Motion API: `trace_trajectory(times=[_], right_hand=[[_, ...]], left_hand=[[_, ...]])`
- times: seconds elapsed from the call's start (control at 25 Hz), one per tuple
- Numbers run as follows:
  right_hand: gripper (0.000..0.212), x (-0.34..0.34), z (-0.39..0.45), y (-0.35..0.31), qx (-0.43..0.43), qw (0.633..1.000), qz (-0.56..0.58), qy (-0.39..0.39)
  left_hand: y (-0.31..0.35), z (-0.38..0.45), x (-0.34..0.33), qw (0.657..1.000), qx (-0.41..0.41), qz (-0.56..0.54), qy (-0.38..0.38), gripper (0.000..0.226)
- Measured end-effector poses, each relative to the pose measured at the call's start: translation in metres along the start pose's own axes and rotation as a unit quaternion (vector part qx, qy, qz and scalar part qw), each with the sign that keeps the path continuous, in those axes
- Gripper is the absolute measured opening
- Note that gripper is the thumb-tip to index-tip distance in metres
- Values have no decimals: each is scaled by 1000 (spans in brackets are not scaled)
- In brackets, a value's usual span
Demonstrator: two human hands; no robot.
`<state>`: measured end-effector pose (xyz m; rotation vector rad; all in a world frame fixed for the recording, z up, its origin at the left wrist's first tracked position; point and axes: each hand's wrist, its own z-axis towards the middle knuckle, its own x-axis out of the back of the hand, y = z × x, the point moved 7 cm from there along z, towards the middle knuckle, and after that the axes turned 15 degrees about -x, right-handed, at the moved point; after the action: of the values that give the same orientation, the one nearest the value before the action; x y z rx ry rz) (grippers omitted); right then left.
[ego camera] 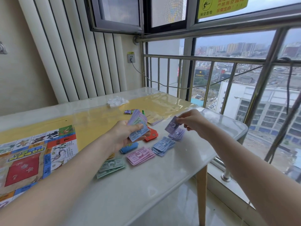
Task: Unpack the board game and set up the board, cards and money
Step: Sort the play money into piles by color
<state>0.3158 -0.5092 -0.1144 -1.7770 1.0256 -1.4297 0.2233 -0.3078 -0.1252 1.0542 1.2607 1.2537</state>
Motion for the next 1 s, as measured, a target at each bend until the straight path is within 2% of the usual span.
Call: trace_trajectory(times=[0.08,0.28,0.44,0.48,0.52,0.6,0.68,0.8,0.88,1.0], right_hand=[[17,4,9,5,2,998,-56,26],[19,-1,22,22,29,975,-193,105],[23,4,14,5,80,968,-183,153],[23,3,8,-6,95,976,-141,139],[25,-4,2,-15,103,987,-89,85],[31,-30,-17,-31,103,990,8,-92],[28,-56,-35,-39,107,975,24,-193],[19,-74,-42,-44,130,970,36,-204],[14,-75,-42,-46,138,970,45,-195],[11,-71,-45,-47,142,971,34,-191]], left_hand=[[-2,4,-8,1000,5,1,-2,27],[-4,6,-20,1000,11,-15,-7,6],[-9,7,-21,999,21,-29,2,6],[-9,7,-20,999,24,-30,6,5],[-9,7,-19,999,27,-29,9,5],[-10,8,-14,999,27,-15,12,14],[-10,8,-5,1000,22,2,14,20],[-5,2,4,999,23,-22,1,9],[-1,-3,7,998,31,-55,-22,18],[2,-8,12,997,35,-60,-40,16]])
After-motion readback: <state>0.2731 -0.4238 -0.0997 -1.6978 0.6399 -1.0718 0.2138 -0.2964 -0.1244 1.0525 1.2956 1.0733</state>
